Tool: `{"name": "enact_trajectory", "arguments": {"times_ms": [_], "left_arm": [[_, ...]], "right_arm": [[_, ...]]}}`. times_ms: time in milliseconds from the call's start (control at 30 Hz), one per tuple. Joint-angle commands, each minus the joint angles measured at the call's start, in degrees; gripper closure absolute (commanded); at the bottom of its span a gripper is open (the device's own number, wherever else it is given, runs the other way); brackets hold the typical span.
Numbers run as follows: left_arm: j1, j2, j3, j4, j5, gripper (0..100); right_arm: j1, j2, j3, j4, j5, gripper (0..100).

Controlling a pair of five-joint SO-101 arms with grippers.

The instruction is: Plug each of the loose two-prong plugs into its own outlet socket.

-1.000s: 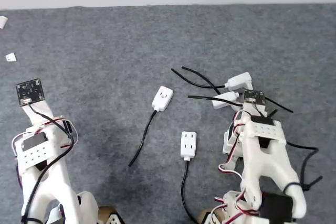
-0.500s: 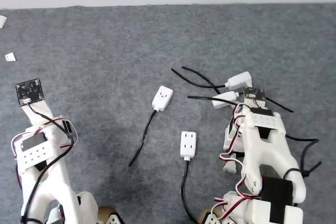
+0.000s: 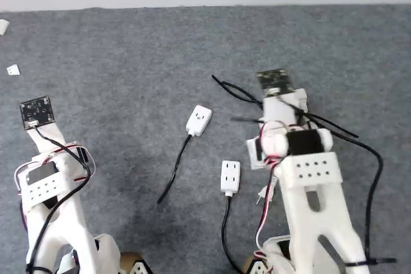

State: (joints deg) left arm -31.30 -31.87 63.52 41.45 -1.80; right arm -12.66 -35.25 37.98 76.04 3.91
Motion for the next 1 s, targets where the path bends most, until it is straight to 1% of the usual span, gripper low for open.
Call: {"name": "enact_trajectory", "arguments": {"times_ms": [0, 133, 233, 333, 400, 500, 567, 733, 967], "left_arm": [[0.4, -0.8, -0.3, 0.1, -0.6, 88], [0.4, -0.8, -0.3, 0.1, -0.6, 88], [0.4, -0.8, -0.3, 0.1, -0.6, 88], [0.5, -0.7, -0.3, 0.1, -0.6, 88], [0.5, -0.7, -0.3, 0.1, -0.6, 88], [0.5, -0.7, -0.3, 0.1, -0.7, 88], [0.5, -0.7, -0.3, 0.1, -0.7, 88], [0.5, -0.7, -0.3, 0.1, -0.7, 88], [0.5, -0.7, -0.3, 0.1, -0.7, 88]], "right_arm": [[-1.7, -1.3, -3.0, -1.7, 0.7, 99.1], [-0.3, 2.9, -2.4, -1.3, -3.3, 99.0], [3.6, 5.9, -0.1, -2.9, -5.6, 99.0], [7.3, 8.7, 3.3, -6.8, -6.4, 98.9], [8.6, 11.0, 6.2, -10.4, -6.3, 98.0], [8.8, 15.1, 9.3, -14.6, -6.4, 92.0], [8.9, 17.1, 10.2, -16.5, -6.5, 91.3], [9.3, 18.8, 10.3, -17.5, -7.8, 94.0], [15.3, 18.1, 10.3, -16.4, -7.7, 93.9]]}}
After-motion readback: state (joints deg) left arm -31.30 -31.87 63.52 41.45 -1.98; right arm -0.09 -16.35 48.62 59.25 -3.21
